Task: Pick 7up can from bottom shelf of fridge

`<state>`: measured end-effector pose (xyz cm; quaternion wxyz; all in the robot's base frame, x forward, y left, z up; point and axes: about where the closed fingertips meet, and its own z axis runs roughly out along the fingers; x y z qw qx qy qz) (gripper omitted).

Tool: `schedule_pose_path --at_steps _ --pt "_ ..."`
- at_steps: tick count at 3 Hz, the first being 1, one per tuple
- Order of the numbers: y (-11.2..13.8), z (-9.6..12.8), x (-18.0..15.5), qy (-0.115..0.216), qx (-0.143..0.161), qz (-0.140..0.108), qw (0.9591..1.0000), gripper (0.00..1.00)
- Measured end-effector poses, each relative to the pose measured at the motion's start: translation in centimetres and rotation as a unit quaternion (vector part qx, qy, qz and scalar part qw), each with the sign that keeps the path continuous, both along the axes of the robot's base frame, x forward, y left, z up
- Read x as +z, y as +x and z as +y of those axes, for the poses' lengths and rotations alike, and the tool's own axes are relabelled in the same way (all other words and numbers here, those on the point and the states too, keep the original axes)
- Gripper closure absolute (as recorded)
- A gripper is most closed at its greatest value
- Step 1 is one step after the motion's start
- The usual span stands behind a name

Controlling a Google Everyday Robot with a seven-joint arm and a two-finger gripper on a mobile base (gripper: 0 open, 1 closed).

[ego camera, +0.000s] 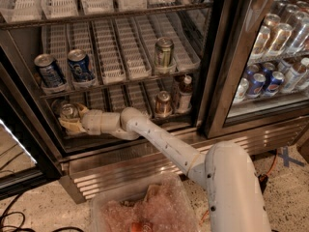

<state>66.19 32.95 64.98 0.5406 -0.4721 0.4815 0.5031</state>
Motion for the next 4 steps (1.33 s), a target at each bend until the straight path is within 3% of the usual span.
schedule_pose_path --at_steps 2,4 --pt "-2.6 -0.2 3.4 -0.001 0.034 -0.043 0.9985 1.00" --pt "-5.3 -2.4 3.4 -0.048 0.062 -0.049 0.9958 1.00"
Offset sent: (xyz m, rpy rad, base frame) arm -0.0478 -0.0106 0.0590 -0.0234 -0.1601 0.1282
